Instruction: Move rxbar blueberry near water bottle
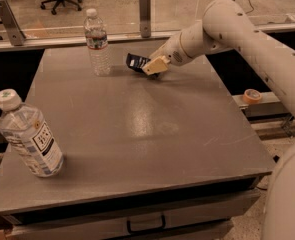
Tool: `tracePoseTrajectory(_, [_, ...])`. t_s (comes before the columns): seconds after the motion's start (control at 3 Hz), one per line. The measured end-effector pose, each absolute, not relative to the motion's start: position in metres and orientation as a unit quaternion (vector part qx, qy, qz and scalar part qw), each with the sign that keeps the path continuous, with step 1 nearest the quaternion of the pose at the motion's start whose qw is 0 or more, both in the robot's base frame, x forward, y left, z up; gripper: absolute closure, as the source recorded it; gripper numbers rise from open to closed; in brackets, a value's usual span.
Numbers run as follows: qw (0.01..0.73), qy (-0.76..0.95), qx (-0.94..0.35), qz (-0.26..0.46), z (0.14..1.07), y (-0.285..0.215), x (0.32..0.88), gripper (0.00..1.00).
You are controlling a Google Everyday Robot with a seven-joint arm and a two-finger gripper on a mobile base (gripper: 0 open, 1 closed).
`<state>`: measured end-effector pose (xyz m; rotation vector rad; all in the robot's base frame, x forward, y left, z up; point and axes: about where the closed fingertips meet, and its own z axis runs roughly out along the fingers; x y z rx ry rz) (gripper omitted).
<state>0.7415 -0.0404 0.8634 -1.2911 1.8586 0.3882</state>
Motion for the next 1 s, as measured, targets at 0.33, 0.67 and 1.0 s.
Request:
tracePoseTrajectory(0.33, [0.414, 0.746, -0.494, 0.165, 0.859, -0.022, 0.759, 0.82])
tracePoseTrajectory(0.67, [0.411, 0.750, -0.488, 0.176, 0.854, -0.007, 0.763, 0.59])
tracePoseTrajectory(1.0, [0.406, 0.753, -0.484, 0.184, 0.848, 0.001, 0.762, 0.36])
